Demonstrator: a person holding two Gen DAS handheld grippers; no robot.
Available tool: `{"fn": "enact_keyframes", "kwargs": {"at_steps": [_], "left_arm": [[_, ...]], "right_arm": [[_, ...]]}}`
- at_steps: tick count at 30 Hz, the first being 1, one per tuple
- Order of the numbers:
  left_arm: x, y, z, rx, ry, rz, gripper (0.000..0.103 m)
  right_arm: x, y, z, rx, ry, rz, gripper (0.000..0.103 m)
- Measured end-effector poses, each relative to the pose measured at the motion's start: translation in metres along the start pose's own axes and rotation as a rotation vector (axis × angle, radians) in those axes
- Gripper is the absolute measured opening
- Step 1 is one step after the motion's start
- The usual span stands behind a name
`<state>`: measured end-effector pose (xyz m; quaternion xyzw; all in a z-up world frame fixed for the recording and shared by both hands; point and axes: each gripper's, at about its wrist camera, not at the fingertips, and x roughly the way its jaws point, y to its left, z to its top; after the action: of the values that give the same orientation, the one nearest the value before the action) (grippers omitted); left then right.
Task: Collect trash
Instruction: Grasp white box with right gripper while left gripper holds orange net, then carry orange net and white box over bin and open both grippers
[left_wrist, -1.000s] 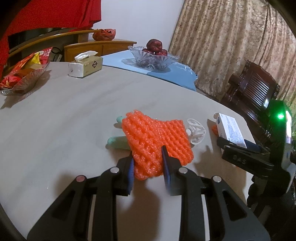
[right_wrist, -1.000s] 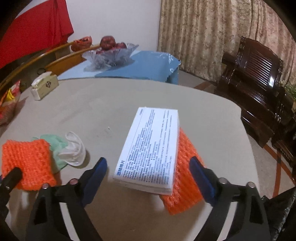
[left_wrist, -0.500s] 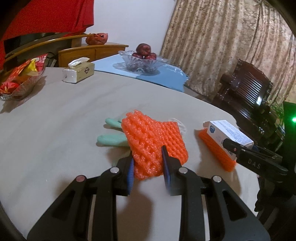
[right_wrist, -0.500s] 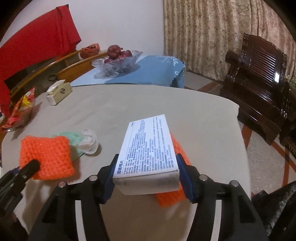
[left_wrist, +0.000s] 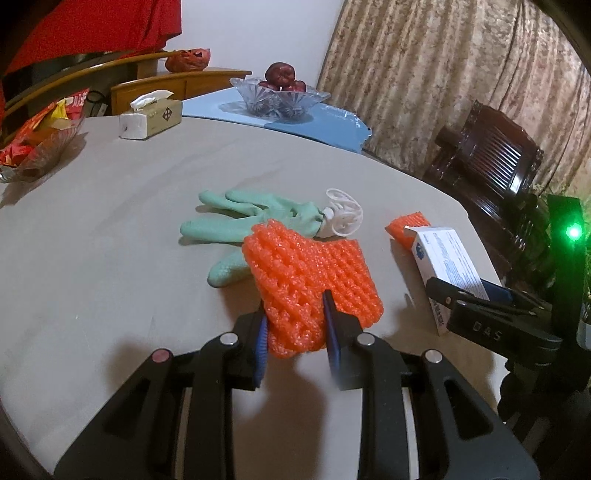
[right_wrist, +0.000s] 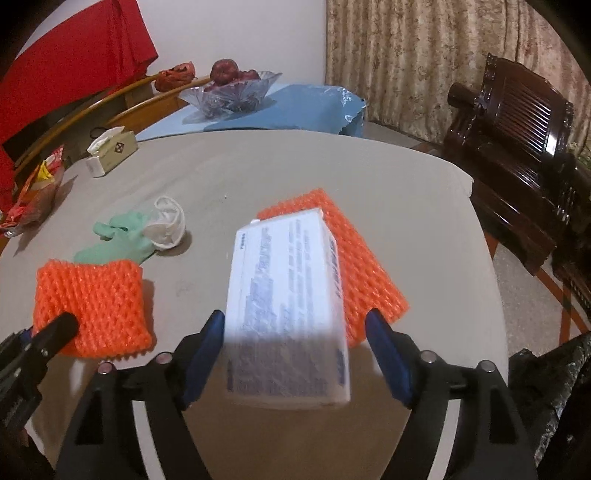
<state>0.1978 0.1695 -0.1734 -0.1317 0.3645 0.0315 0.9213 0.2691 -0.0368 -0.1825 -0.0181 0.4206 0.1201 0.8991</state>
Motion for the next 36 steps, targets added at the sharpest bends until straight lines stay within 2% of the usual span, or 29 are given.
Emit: {"fn": "enact_keyframes", "kwargs": {"at_steps": [2, 3, 4, 6, 14, 24, 36], "left_arm": [[0.0, -0.001, 0.0, 0.0, 0.0, 0.0, 0.025], [0.0, -0.001, 0.0, 0.0, 0.0, -0.001, 0.025], [0.0, -0.001, 0.001, 0.0, 0.0, -0.001, 0.025], [0.0, -0.001, 0.001, 0.003, -0.003, -0.002, 0.025], [-0.019, -0.017, 0.008, 0.024, -0.037, -0.034, 0.025], [-0.068, -0.058, 0.009, 0.096, -0.099, -0.079, 0.025], [-0.12, -0.124, -0.012, 0.191, -0.118, -0.181, 0.025]], "right_arm": [[0.004, 0.003, 0.001, -0.01, 0.006, -0.009, 0.076], [0.006, 0.003, 0.001, -0.011, 0.013, -0.008, 0.065], [0.007, 0.002, 0.001, -0.008, 0.019, -0.003, 0.06], [0.003, 0.001, 0.0, -0.005, 0.012, 0.014, 0.058], [-0.05, -0.009, 0.001, -0.012, -0.078, 0.052, 0.058], [-0.129, -0.037, -0.007, 0.022, -0.162, 0.076, 0.058], [-0.206, -0.083, -0.033, 0.066, -0.232, 0.04, 0.058]]}}
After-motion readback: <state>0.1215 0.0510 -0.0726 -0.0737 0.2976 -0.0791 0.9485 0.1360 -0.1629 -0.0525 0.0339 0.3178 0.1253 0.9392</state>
